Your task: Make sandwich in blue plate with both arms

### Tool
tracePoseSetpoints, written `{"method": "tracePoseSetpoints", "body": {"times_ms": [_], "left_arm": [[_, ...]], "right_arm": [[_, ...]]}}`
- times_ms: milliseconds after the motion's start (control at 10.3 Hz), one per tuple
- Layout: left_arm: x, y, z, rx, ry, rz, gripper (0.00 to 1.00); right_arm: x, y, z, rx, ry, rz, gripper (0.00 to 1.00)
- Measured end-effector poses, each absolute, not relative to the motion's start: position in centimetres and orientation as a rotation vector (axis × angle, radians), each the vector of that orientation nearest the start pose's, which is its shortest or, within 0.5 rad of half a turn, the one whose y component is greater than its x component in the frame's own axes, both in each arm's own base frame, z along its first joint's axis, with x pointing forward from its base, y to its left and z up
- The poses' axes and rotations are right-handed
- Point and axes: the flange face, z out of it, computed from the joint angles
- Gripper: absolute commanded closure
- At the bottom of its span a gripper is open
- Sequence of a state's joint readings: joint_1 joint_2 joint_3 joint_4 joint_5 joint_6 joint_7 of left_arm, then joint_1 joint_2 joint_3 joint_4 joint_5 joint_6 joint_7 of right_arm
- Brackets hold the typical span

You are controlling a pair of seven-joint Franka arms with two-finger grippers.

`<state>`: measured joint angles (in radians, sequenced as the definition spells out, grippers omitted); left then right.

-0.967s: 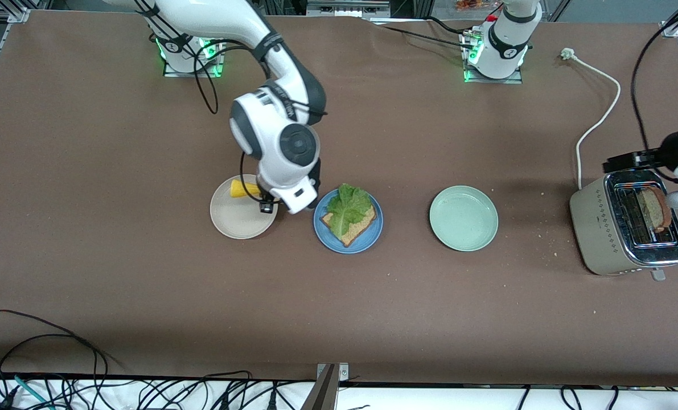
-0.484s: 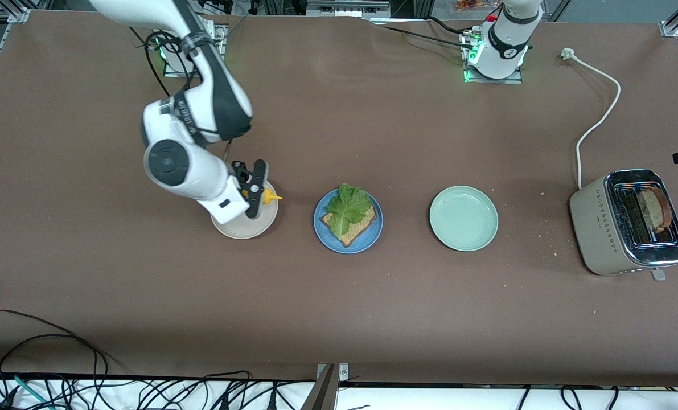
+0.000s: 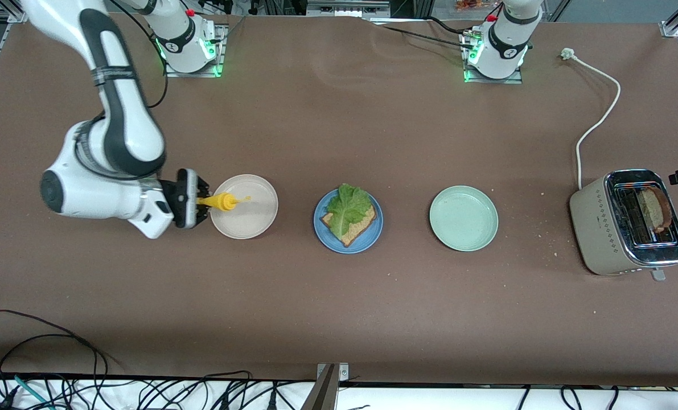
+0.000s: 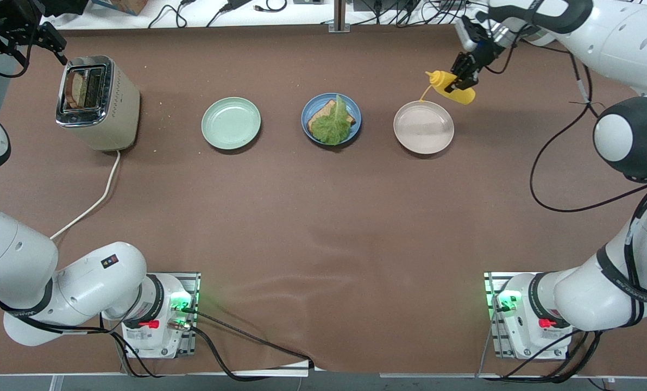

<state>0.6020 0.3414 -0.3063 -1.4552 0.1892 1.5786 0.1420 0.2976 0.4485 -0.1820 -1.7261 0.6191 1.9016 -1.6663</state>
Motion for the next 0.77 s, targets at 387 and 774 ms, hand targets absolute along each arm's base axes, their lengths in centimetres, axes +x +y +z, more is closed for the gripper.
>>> {"method": "tracePoseSetpoints", "body": {"times_ms": [387,774], "left_arm": [[60.6,24.7,45.0,-3.092,-0.234,0.303,0.01],[61.5,26.5,41.9,-3.057,-0.295,0.271,0.04]], "right_arm": [[61.4,3.3,29.5,-1.650,-1.775,-0.450,0.88],[57.4,-4.3,24.5,-1.459,-1.641,-0.800,0.88]]}}
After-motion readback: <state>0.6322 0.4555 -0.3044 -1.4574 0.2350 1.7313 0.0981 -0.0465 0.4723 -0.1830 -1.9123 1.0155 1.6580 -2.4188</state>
